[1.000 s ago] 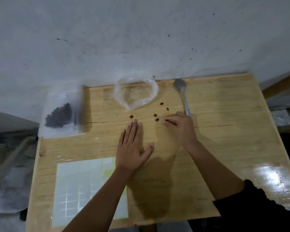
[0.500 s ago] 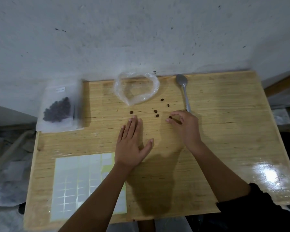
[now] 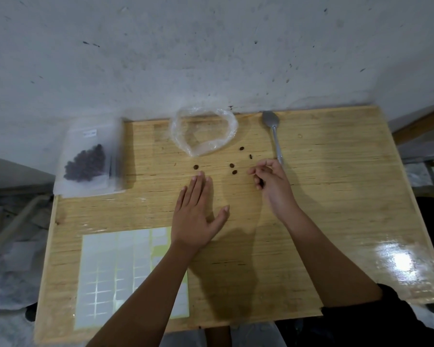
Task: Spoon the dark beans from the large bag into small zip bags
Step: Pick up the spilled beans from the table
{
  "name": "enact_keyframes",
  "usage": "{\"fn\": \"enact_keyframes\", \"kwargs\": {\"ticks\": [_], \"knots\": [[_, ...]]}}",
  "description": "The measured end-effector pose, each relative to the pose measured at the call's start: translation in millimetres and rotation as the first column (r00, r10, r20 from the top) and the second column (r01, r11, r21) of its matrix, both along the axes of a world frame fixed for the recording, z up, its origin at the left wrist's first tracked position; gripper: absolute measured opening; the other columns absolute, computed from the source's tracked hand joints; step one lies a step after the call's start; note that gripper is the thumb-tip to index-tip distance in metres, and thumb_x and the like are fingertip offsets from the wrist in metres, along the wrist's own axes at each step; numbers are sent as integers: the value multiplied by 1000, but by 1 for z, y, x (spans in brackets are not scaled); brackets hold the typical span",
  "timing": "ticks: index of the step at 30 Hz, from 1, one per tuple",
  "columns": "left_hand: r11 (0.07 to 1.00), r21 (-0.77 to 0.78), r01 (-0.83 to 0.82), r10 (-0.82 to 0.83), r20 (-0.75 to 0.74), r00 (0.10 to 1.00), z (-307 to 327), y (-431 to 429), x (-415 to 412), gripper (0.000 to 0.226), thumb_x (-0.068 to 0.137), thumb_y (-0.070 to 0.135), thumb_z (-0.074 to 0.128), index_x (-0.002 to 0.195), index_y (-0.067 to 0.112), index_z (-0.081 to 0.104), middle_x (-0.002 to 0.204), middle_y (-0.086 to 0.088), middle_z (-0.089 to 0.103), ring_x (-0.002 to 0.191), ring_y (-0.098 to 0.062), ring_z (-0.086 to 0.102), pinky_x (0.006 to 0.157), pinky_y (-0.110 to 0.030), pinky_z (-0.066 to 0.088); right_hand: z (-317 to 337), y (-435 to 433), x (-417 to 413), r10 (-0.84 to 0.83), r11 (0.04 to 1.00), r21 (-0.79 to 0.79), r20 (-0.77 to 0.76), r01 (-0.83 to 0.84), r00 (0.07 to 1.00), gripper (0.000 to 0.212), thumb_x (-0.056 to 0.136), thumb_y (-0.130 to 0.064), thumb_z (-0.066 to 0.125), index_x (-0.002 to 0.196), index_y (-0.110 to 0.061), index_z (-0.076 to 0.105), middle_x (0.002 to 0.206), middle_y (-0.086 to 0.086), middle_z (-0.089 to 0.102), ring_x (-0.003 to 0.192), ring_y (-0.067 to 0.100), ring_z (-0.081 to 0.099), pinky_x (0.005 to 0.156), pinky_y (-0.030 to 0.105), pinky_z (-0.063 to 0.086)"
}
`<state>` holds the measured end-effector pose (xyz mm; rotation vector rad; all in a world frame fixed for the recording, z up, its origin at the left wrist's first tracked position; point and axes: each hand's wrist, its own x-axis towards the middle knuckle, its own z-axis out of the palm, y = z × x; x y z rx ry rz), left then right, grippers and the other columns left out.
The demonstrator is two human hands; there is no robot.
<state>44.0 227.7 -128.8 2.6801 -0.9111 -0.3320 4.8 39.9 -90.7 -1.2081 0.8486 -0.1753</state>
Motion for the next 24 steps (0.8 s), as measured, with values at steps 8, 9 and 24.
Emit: {"fn": "enact_keyframes", "kwargs": {"ticks": [8, 9, 24], "knots": [[998, 53, 16, -17, 25, 1000, -4, 0, 1, 77, 89, 63, 26, 150, 17, 10, 158, -3, 4, 146, -15, 1, 118, -33, -2, -5, 8, 14, 222, 724, -629, -176, -284, 959, 15, 79, -14, 72, 94, -13, 71, 60, -12, 33, 53, 3, 34, 58, 7, 33], [998, 61, 21, -22, 27, 999, -5, 0, 1, 77, 90, 63, 25, 150, 17, 9, 158, -3, 4, 146, -15, 0, 118, -33, -2, -5, 9, 16, 242, 683, -664, -185, -303, 952, 20, 77, -13, 74, 96, -13, 72, 61, -14, 34, 53, 3, 35, 60, 6, 33], [998, 65, 26, -27, 22, 999, -7, -1, 1, 76, 91, 61, 25, 150, 16, 7, 158, -4, 2, 146, -15, -2, 118, -35, -3, -10, 11, 23, 150, 927, -325, -140, -188, 979, 20, 90, -5, 46, 76, -19, 47, 74, -2, 59, 62, 3, 47, 63, 19, 37]]}}
